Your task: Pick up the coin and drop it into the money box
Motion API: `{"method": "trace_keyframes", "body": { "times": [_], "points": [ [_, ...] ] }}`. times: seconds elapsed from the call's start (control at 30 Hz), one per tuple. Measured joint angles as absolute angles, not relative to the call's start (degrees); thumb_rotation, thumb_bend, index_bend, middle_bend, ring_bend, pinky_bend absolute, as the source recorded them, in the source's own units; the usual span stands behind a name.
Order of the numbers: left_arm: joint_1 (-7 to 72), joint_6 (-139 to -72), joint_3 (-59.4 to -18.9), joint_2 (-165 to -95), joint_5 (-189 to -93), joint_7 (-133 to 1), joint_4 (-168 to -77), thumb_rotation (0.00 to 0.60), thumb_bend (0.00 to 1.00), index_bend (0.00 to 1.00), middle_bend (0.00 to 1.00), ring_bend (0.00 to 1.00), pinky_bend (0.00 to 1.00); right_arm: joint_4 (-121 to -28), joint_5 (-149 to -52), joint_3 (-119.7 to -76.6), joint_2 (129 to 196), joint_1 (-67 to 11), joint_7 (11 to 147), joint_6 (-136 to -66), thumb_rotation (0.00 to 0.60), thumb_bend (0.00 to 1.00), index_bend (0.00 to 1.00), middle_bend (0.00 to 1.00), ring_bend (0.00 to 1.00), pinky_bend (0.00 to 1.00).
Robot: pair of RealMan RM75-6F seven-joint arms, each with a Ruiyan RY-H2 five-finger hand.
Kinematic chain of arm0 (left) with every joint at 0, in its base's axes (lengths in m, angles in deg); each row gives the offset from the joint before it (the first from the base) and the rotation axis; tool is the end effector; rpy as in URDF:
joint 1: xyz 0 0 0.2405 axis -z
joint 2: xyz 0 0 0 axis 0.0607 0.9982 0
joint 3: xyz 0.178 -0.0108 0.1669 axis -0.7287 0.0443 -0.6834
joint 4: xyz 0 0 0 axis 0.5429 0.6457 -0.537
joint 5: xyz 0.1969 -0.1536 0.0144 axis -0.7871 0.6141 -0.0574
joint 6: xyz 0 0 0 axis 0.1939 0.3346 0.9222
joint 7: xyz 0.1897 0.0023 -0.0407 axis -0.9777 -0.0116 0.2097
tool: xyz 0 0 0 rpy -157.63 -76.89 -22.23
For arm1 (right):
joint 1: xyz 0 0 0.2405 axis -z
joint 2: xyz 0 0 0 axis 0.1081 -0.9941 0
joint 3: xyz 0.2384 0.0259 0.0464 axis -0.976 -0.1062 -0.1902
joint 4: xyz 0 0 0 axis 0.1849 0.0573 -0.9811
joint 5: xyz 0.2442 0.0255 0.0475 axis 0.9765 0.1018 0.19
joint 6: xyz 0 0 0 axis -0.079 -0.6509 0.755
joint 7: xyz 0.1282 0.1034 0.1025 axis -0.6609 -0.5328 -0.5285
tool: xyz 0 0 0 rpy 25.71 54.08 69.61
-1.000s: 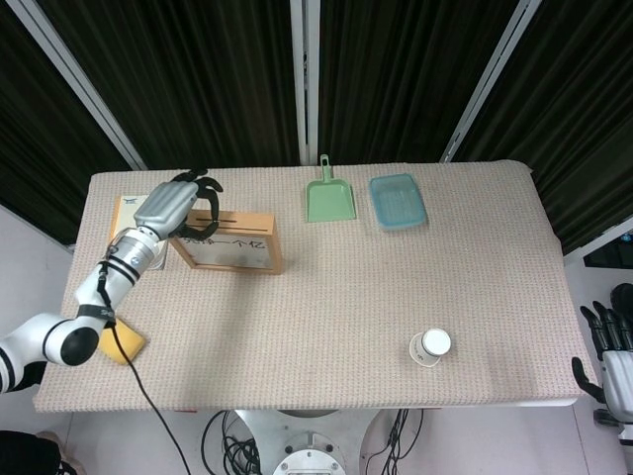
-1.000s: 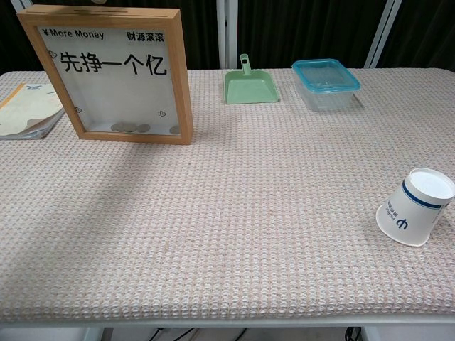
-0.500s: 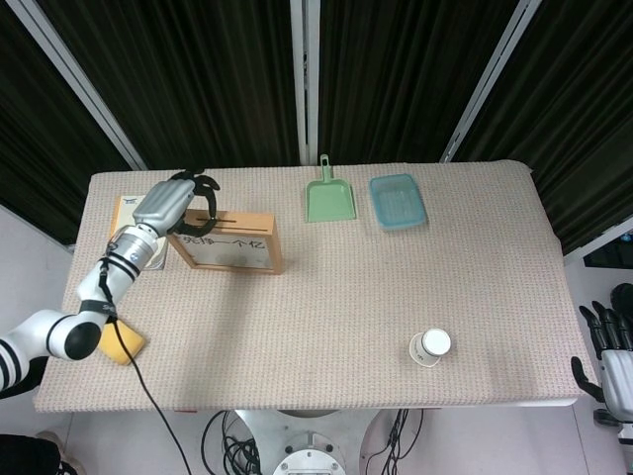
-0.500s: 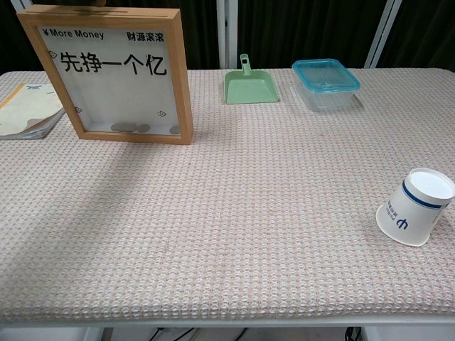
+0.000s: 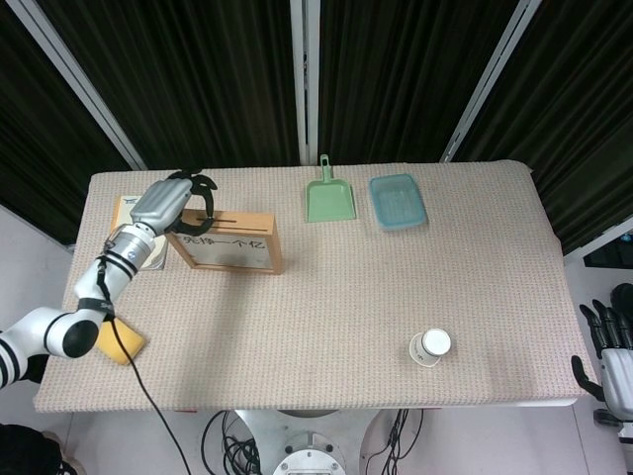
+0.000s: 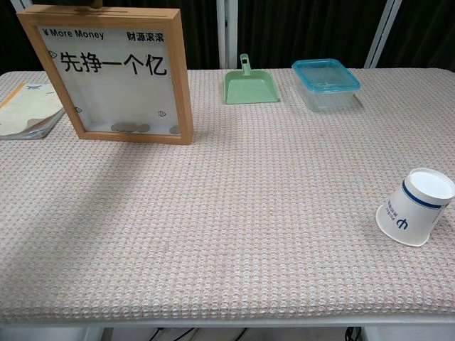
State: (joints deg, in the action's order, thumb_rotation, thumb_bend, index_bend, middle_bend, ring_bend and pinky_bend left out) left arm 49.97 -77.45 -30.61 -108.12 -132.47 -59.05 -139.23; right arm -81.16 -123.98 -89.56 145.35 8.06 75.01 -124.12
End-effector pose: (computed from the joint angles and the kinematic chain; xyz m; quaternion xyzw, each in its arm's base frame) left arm -0.1077 0.4872 0.0772 -0.6753 -0.4817 -0.4019 0.3879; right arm -0.3783 -0.1886 0.1324 0.5791 -0.3930 0.3405 0.6279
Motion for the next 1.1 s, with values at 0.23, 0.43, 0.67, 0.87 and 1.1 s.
{"method": "trace_keyframes", "body": {
  "times": [0.23,0.43,0.67,0.87,1.1],
  "points": [
    [49.85,-76.9,-31.04,-108.29,-132.77,-58.49,-138.94,0.6,0.43,0.62,0.23,0.05,0.11,-81.26,-123.52,-89.52,145.25,8.11,75.16,-123.64,0.6,0.38,0.0,0.0,0.0,0.0],
    [49.9,-77.05,-31.22,-108.64,-133.02,-58.48,-138.7,0.6,0.43,0.49,0.23,0.05,0.11,-81.53,-123.53,-89.46,145.28,7.96,75.48,-123.39,0.6,0.38,0.0,0.0,0.0,0.0],
    [49.56,-77.67,-31.43,-108.85,-133.69,-58.33,-138.62,0.6,0.42,0.3,0.23,0.05,0.11,-81.27,-123.01,-89.53,145.28,8.01,75.28,-123.05,0.6,0.42,0.0,0.0,0.0,0.0],
    [48.85,-80.02,-31.24,-108.76,-134.29,-58.53,-139.49,0.6,0.28,0.27,0.23,0.05,0.12,-81.22,-123.01,-89.53,145.36,7.94,75.09,-122.93,0.6,0.42,0.0,0.0,0.0,0.0],
    [44.98,-92.38,-31.98,-107.04,-138.03,-63.88,-146.73,0.6,0.13,0.27,0.23,0.05,0.14,-81.41,-123.37,-89.7,145.27,7.64,74.82,-123.01,0.6,0.42,0.0,0.0,0.0,0.0]
  ]
}}
